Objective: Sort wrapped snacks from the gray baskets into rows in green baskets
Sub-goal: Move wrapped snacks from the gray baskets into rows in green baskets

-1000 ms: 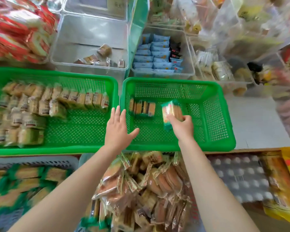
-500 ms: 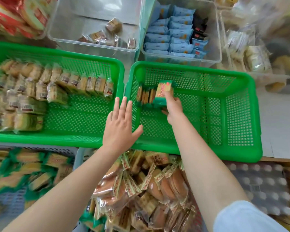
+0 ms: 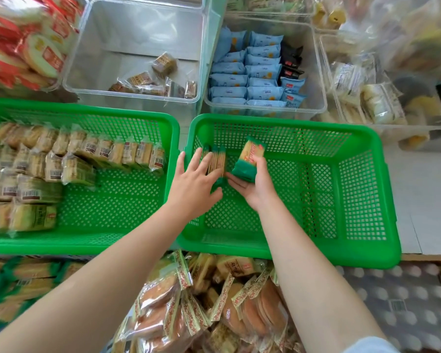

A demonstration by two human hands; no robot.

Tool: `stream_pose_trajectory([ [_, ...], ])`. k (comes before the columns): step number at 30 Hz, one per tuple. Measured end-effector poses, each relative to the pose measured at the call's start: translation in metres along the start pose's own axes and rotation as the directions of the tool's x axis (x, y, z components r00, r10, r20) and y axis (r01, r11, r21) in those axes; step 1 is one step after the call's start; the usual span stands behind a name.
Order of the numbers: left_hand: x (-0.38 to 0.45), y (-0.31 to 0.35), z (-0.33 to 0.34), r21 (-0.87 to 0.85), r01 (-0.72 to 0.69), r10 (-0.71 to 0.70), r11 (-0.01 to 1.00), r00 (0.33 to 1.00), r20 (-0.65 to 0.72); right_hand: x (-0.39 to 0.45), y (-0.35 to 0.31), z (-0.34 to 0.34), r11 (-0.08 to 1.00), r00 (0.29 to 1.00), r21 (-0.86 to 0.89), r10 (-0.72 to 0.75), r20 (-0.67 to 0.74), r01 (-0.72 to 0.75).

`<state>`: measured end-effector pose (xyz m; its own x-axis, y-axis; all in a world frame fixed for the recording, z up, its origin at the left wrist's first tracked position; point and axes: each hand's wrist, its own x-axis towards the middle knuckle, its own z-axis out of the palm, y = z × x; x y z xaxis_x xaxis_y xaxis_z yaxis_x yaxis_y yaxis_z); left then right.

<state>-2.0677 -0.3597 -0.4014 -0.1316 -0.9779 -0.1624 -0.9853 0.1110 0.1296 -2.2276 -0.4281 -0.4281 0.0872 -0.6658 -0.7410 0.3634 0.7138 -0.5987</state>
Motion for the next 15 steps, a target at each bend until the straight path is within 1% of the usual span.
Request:
stream_pose_trajectory([
  [2, 0.000, 0.000, 0.002, 0.028, 0.008, -0.008, 1.000, 1.000, 0.003, 0.002, 0.001, -0.003, 0.997, 0.998, -0.073, -0.029, -0.051, 0.026],
  [3, 0.000, 0.000, 0.003, 0.024, 0.018, -0.017, 1.000, 1.000, -0.011, 0.003, 0.001, -0.005, 0.989, 0.993, -0.139, -0.069, -0.093, 0.056],
  [4, -0.001, 0.000, 0.003, 0.008, 0.032, -0.032, 0.999, 0.999, -0.026, 0.003, 0.003, -0.008, 0.964, 0.981, -0.250, -0.131, -0.145, 0.092],
  [5, -0.001, 0.000, 0.003, -0.008, 0.047, -0.047, 0.999, 0.998, -0.037, 0.003, 0.004, -0.011, 0.907, 0.956, -0.403, -0.216, -0.199, 0.121],
  [7, -0.001, 0.000, 0.004, -0.022, 0.064, -0.065, 0.998, 0.997, -0.048, -0.001, 0.006, -0.014, 0.702, 0.881, -0.702, -0.402, -0.251, 0.120],
  [9, 0.000, 0.001, 0.004, -0.023, 0.067, -0.068, 0.997, 0.997, -0.046, -0.003, 0.008, -0.012, 0.500, 0.824, -0.865, -0.505, -0.257, 0.036],
  [10, 0.000, 0.001, 0.004, -0.028, 0.068, -0.069, 0.997, 0.996, -0.049, -0.003, 0.009, -0.009, 0.405, 0.811, -0.914, -0.532, -0.244, -0.009],
  [11, 0.000, 0.000, 0.004, -0.040, 0.067, -0.069, 0.997, 0.996, -0.057, -0.001, 0.011, -0.005, 0.330, 0.812, -0.943, -0.541, -0.218, -0.034],
  [12, -0.002, 0.000, 0.004, -0.054, 0.068, -0.071, 0.996, 0.995, -0.070, 0.001, 0.013, -0.001, 0.286, 0.829, -0.958, -0.528, -0.184, -0.030],
  [15, -0.012, 0.000, 0.004, -0.079, 0.123, -0.132, 0.989, 0.985, -0.109, 0.001, 0.019, 0.009, 0.245, 0.899, -0.969, -0.429, -0.090, 0.020],
])
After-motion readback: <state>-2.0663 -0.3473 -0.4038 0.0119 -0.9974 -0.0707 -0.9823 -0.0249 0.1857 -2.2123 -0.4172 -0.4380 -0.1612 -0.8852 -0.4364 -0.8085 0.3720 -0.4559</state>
